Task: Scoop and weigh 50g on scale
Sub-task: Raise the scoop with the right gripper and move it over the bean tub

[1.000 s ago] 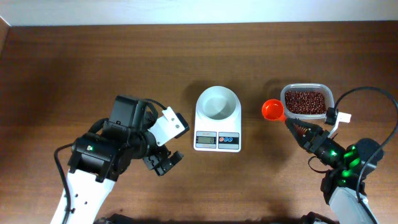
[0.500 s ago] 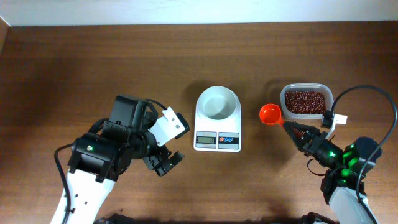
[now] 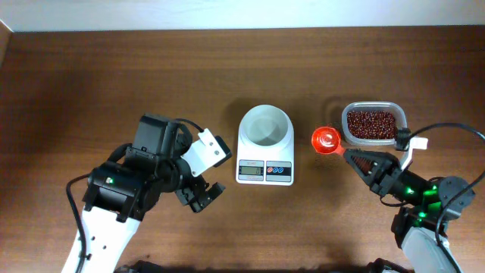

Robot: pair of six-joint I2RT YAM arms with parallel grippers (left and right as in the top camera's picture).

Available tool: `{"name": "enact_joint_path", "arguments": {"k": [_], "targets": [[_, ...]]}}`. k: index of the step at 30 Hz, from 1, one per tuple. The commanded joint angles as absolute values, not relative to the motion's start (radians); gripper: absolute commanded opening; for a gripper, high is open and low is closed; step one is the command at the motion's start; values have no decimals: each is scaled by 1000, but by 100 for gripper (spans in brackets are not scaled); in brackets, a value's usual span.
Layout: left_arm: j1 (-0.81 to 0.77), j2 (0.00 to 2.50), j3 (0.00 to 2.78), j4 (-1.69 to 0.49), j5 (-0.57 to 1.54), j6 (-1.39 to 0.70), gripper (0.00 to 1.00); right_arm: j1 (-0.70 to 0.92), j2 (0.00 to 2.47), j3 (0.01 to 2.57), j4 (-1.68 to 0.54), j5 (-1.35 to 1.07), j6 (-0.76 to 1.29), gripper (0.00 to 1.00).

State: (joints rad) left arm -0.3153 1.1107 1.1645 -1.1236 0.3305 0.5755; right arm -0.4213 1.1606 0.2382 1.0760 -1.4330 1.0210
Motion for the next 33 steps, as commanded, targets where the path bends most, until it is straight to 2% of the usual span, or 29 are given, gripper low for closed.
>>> {"name": "enact_joint_path", "arguments": {"k": [1,9,12,15,18,25,29,33], "targets": [[-311,1099,1183,-1148,310,562,99,-428,1159,303,1090,-1480,939,4],[-311,1099,1183,-1150,311,562,99,-428,1216,405,1089,-1475,876,4],[-311,1099,1183,-1150,310,562,99,-428,1289,406,1089,-1393,871,4],[-311,1099,1183,-1150,311,562,99,-422,1348,419,1089,-1276,935,4],[-311,1099,1183,-1150,310,562,99,-391,1391,495,1082,-1274,963,4],[-311,1099,1183,-1150,310,562,99,-346,1404,755,839,-1363,889,4],[-311,1099,1183,-1150,310,562,99,-346,1404,846,787,-1364,890,4],[-311,1099,1183,-1150,310,562,99,-346,1404,874,724,-1169,878,4]]}}
